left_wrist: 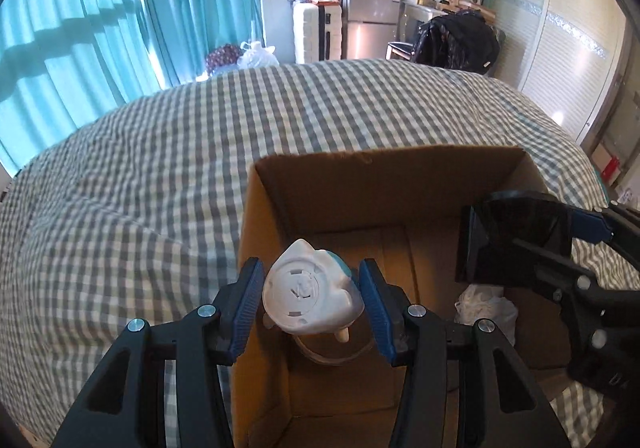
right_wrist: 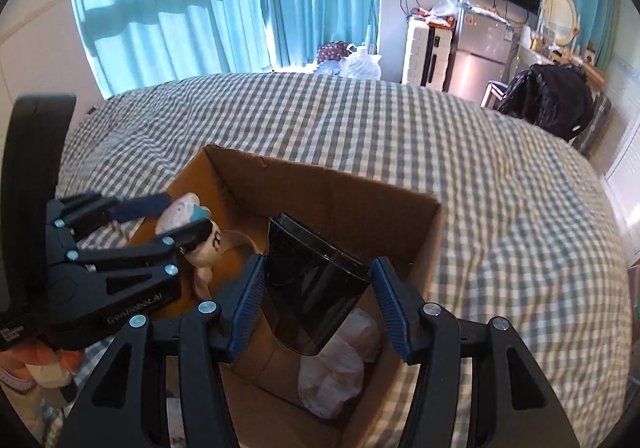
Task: Organize objects
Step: 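Carry the cup and plush toy into the box and open both tools, then grasp the white BOP toothpaste tube with the left tool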
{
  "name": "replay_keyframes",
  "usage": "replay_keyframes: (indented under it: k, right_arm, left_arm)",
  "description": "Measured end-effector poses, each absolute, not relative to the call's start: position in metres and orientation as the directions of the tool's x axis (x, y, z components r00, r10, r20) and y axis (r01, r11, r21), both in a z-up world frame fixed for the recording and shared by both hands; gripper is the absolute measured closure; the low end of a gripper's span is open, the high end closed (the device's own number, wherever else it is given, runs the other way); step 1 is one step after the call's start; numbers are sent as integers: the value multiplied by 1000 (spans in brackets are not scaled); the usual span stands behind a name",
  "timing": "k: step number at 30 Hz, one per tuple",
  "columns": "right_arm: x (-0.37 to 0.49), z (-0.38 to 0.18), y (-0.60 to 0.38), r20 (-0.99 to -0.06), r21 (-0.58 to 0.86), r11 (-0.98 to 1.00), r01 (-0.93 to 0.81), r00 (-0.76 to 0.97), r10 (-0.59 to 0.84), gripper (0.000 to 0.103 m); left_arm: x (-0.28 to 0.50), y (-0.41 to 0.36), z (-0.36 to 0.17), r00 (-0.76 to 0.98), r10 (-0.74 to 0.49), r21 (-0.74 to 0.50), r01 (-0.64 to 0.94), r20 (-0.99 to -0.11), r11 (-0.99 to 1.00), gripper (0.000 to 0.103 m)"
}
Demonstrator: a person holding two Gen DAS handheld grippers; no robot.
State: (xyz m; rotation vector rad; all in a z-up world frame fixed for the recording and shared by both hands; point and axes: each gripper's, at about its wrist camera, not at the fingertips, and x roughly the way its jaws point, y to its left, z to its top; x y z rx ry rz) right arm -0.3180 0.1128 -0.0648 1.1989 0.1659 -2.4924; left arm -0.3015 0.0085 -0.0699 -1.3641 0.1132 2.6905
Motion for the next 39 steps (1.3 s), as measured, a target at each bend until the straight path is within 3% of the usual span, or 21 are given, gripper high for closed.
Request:
replay_keyframes:
  k: [1, 3, 5, 7, 10, 18, 24, 32, 39]
  right_arm:
    - [-317, -62, 115, -761, 61, -926, 372, -583, -285, 48]
    - [-312, -54, 119, -739, 66, -929, 364, -608, -291, 33]
    - [-305, -40, 123, -716, 72, -933, 352, -633, -295, 30]
    - [-294, -23, 129, -697, 81, -934, 348, -650, -302, 29]
    - [-274, 5, 137, -672, 71, -936, 346, -676, -301, 24]
    - [-190, 93, 156, -596, 18, -937, 349, -749, -290, 21]
    - [-112, 131, 163, -545, -51, -913, 404, -778, -314, 15]
    - [-62, 65, 180, -623, -27, -905, 425, -715, -318, 14]
    - [-76, -30, 185, -693, -46, -922, 385, -677, -248, 14]
  left_arm:
    - [-300, 9, -69, -586, 76, 13, -146, -807, -989, 52]
    - [-295, 10, -63, -587, 77, 13, -146, -806, -989, 51]
    - [-293, 10, -56, -588, 81, 10, -149, -805, -989, 48]
    - [-283, 8, -39, -613, 79, 18, -151, -786, -988, 29]
    - [-262, 2, -9, -671, 61, 42, -137, -739, -990, 12]
    - [-190, -2, 68, -743, 52, 68, -130, -667, -989, 7]
    - [-135, -4, 87, -743, 26, 90, -116, -669, -989, 4]
    - [-76, -12, 49, -733, 58, -5, -74, -677, -997, 2]
    - [-74, 2, -38, -661, -64, 28, 65, -747, -997, 1]
